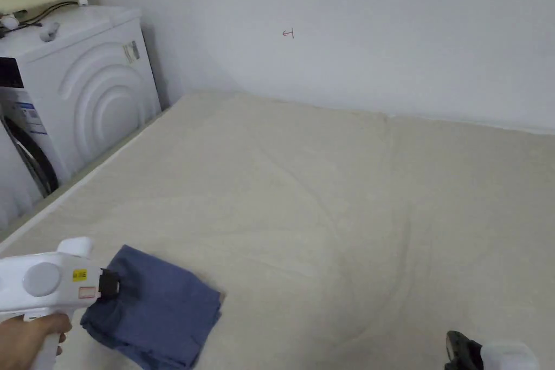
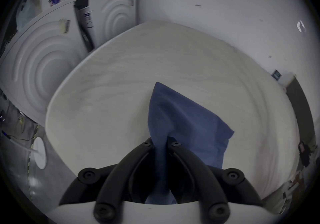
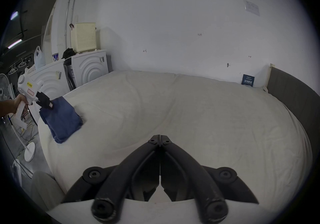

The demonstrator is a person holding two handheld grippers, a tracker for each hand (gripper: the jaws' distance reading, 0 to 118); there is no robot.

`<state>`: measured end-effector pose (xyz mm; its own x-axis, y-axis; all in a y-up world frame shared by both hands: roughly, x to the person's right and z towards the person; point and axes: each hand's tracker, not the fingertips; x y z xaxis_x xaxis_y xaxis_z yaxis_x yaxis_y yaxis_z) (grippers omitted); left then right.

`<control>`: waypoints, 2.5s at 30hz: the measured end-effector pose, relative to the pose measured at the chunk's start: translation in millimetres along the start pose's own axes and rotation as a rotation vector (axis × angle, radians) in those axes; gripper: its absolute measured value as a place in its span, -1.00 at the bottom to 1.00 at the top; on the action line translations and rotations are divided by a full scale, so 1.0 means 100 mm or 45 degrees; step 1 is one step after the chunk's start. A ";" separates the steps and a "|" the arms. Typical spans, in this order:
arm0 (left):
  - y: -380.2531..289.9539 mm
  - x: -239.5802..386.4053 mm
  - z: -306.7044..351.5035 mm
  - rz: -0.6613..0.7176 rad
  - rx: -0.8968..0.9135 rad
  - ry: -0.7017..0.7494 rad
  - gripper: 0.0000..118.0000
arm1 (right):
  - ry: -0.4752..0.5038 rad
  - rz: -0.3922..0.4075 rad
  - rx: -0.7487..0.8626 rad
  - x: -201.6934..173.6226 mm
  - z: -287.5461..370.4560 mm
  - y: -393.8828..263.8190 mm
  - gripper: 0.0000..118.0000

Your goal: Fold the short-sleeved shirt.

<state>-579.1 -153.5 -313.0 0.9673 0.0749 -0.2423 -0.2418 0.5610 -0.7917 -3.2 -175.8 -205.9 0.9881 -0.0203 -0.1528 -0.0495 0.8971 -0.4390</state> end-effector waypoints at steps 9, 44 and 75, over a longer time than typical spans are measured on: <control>-0.05 -0.29 -0.36 0.075 -0.078 0.103 0.46 | 0.003 -0.020 -0.025 -0.04 -0.22 0.09 -1.00; -1.00 3.22 3.00 -0.250 1.295 -0.205 0.46 | -0.240 -0.052 0.596 1.25 2.09 1.33 -1.00; -1.57 4.32 2.65 -0.368 1.204 -0.538 -0.99 | -0.459 -0.028 0.629 1.73 2.34 1.02 -1.00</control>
<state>-102.8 9.5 -145.0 0.9703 0.0143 0.2416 -0.0175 0.9998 0.0112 196.5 15.4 -70.0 0.9795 0.0318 0.1989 -0.0400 0.9985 0.0370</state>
